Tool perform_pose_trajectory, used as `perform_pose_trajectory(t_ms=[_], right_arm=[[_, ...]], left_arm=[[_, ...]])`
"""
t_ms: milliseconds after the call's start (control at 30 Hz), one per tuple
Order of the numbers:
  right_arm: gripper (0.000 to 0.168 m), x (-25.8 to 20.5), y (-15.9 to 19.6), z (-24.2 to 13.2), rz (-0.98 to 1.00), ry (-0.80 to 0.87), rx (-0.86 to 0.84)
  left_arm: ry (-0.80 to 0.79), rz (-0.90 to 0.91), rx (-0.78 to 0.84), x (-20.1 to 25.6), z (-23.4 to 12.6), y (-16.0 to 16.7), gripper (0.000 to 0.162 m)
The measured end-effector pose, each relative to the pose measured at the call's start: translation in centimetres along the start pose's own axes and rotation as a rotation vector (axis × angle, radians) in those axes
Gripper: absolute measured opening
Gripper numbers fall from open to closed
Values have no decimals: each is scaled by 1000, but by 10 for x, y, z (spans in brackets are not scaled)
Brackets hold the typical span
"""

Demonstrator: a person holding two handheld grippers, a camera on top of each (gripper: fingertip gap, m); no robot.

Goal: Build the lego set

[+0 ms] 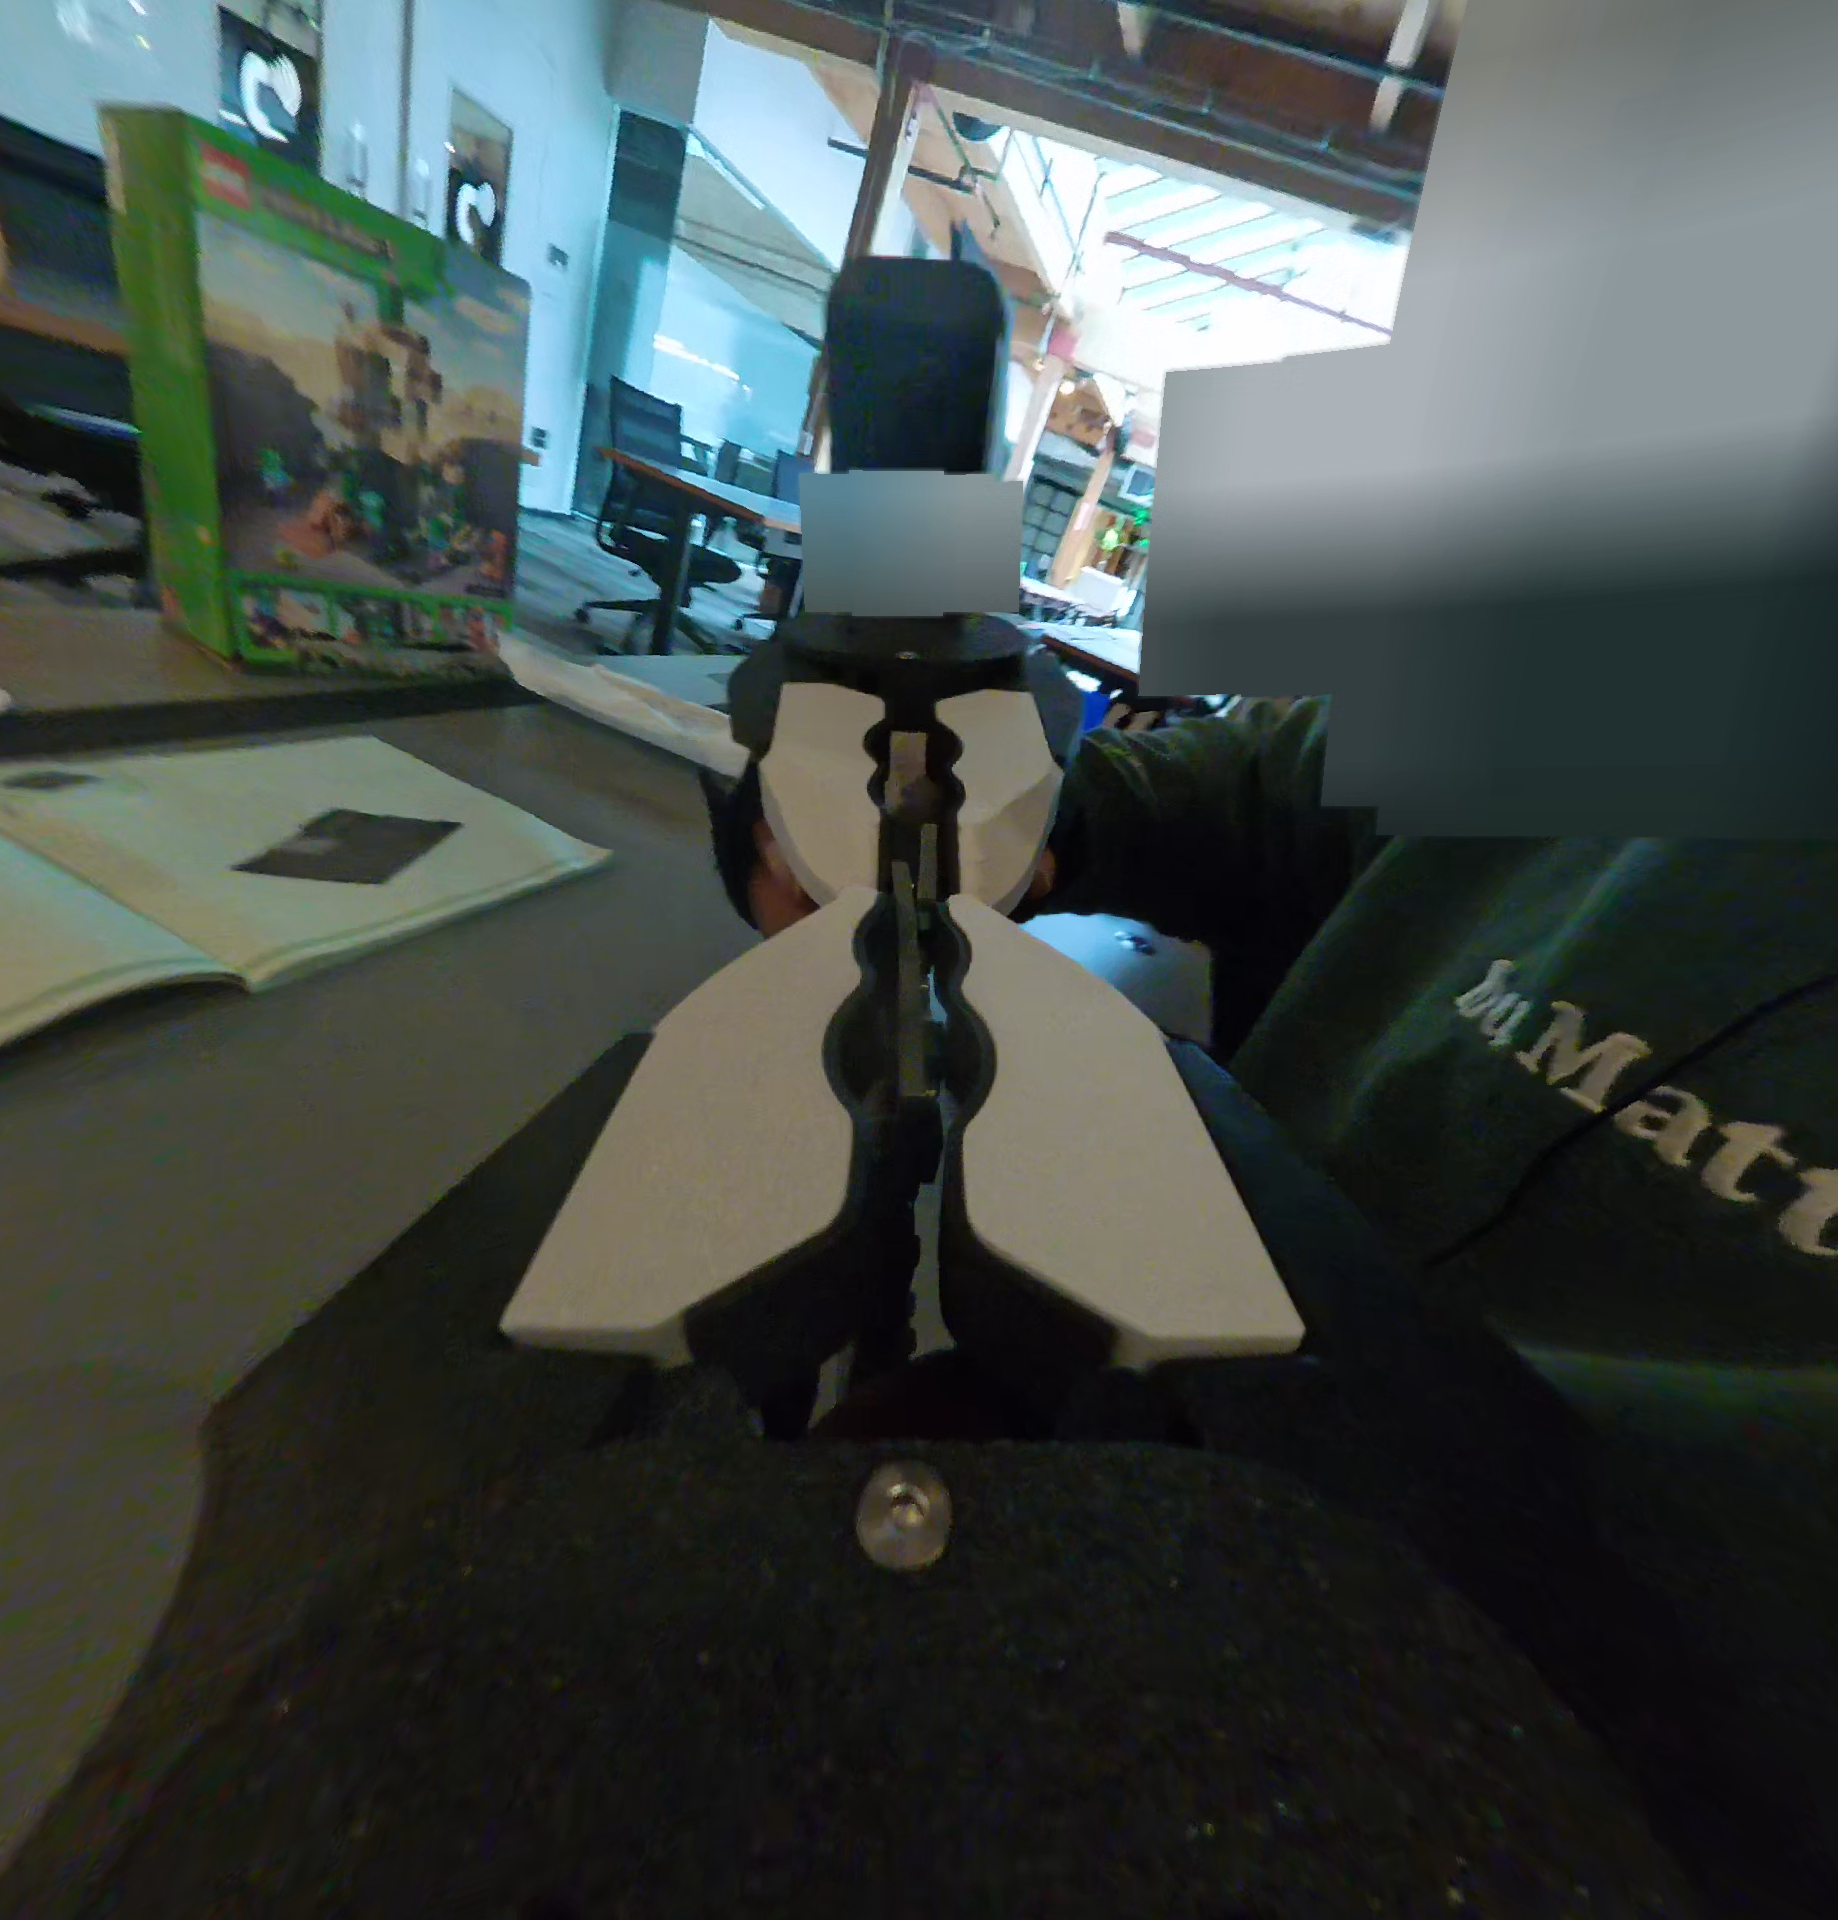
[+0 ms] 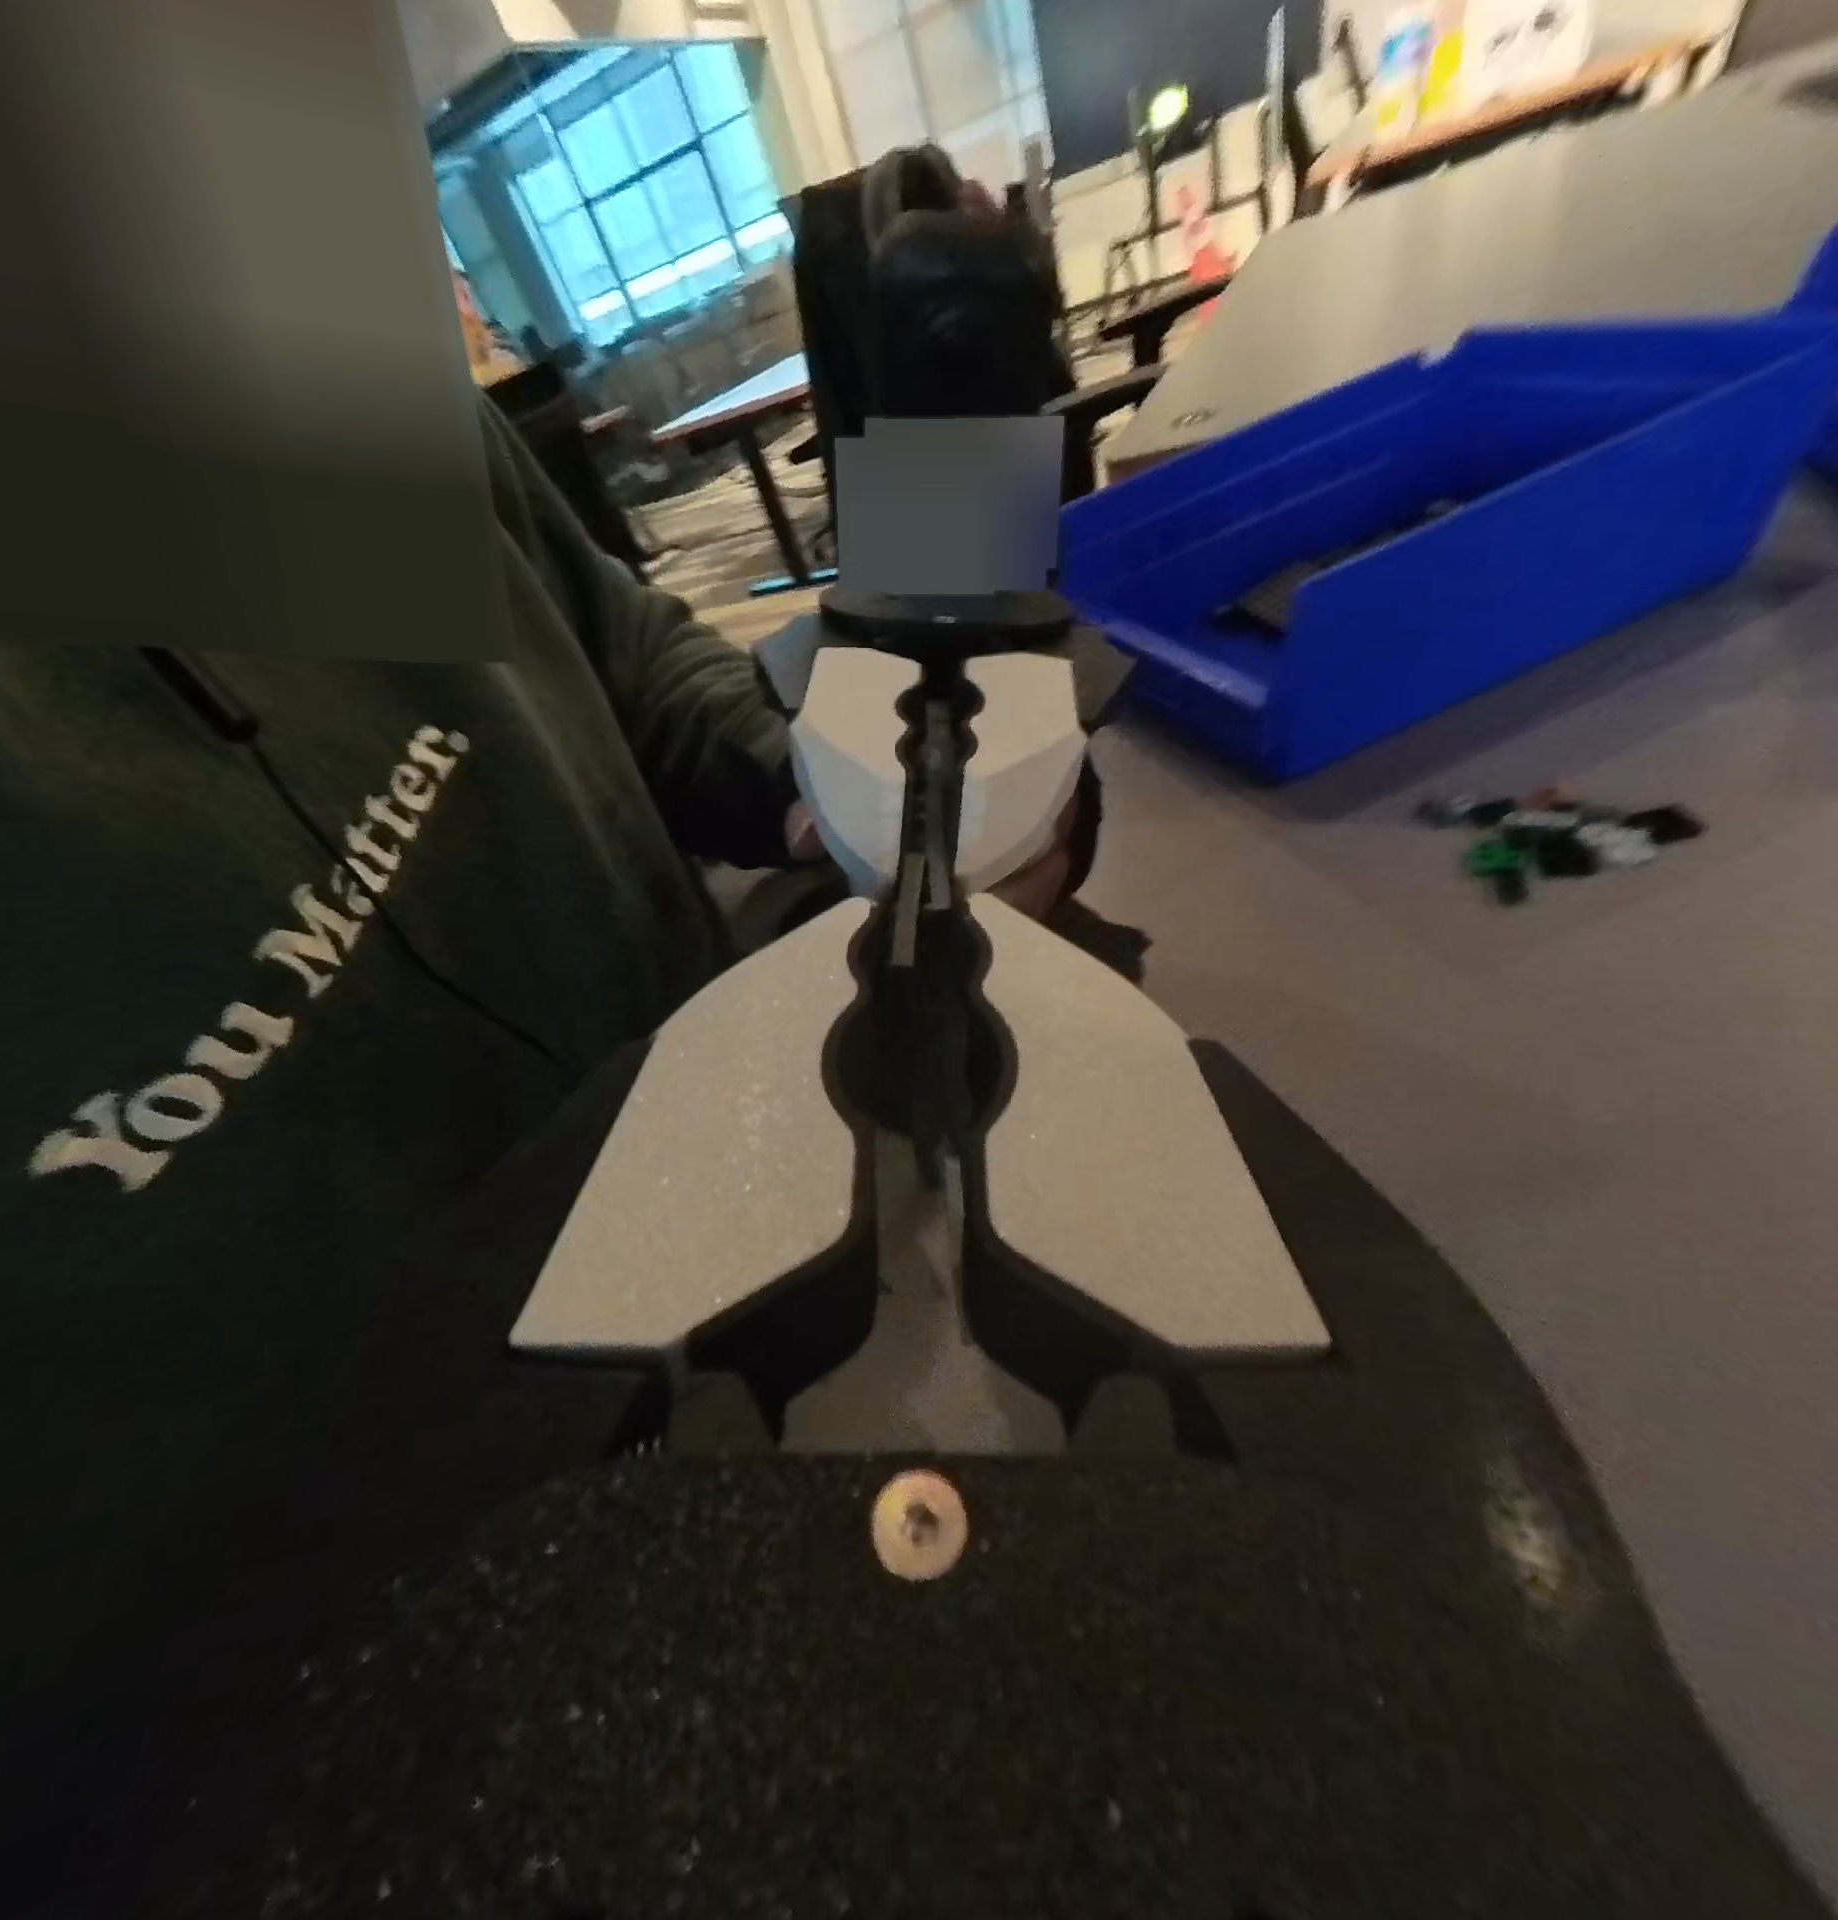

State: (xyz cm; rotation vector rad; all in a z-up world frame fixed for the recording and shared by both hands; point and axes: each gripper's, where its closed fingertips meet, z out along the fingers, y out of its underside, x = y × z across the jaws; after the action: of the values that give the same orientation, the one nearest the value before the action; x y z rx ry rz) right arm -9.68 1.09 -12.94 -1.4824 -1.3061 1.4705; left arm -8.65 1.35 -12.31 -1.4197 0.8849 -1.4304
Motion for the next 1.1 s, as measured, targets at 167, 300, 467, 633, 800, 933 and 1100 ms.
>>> perform_pose_trajectory(t_ms=[167, 300, 467, 633, 800, 933, 1100], right_arm=[[9, -2, 0, 1, -12, -18, -32], [8, 0, 1, 2, -23, 4, -67], [8, 1, 4, 3, -87, 55, -102], [9, 7, 8, 3, -70, 68, -85], [9, 17, 8, -1, 219, 27, -50], [9, 24, 14, 0, 455, -13, -14], [9, 27, 16, -3, 588, -50, 53]], left_arm=[[39, -30, 3, 3, -2, -1, 7], [36, 0, -25, 2, -3, 1, 7], [25, 34, -83, 1, -4, 4, 7], [18, 17, -82, -4, -4, 6, 7], [43, -269, -47, -15, -1, 6, 7], [56, -446, -66, -25, 0, 11, 7], [42, -431, -118, -24, -2, 18, 12]])
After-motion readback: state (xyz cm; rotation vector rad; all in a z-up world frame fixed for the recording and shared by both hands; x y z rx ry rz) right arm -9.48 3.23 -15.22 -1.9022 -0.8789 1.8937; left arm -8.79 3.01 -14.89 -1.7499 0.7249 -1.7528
